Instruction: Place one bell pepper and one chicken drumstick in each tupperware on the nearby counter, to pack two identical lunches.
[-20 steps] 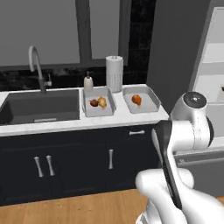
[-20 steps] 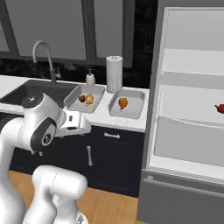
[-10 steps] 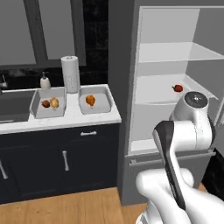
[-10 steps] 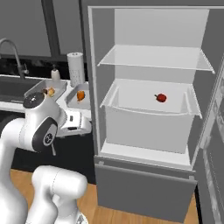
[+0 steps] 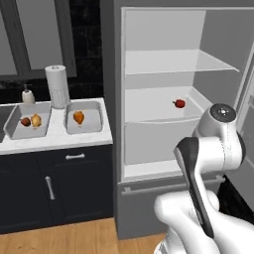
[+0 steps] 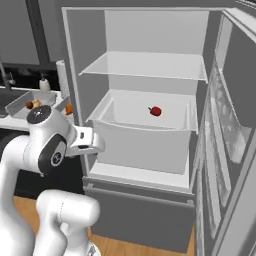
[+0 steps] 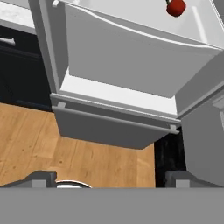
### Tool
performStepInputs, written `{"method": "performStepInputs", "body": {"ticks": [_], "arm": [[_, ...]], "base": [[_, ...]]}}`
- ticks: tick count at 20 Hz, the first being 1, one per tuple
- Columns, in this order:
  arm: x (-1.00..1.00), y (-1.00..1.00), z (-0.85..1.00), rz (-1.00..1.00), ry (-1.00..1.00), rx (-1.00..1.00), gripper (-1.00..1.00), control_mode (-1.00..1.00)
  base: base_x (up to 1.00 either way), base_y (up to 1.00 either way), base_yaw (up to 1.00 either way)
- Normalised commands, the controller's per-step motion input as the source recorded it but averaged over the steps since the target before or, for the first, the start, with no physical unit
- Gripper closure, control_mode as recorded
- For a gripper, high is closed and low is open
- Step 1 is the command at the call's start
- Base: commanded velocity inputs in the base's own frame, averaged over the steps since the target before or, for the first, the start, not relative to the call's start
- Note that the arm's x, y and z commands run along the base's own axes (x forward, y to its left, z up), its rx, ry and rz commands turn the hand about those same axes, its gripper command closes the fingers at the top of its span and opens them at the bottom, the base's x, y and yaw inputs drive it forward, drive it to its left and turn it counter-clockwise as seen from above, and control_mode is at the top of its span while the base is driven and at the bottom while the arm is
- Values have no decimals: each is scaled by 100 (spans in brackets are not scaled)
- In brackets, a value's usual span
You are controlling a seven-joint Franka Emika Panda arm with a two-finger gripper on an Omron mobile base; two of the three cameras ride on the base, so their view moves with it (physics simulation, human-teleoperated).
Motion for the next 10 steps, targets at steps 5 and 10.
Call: {"method": "performStepInputs", "body": {"ticks": [5,10], "arm": [[0,0,0,0,0,0,-100,100],[0,0,0,0,0,0,-100,100]], "base": [[44,-37,0],[32,-29,0]]}}
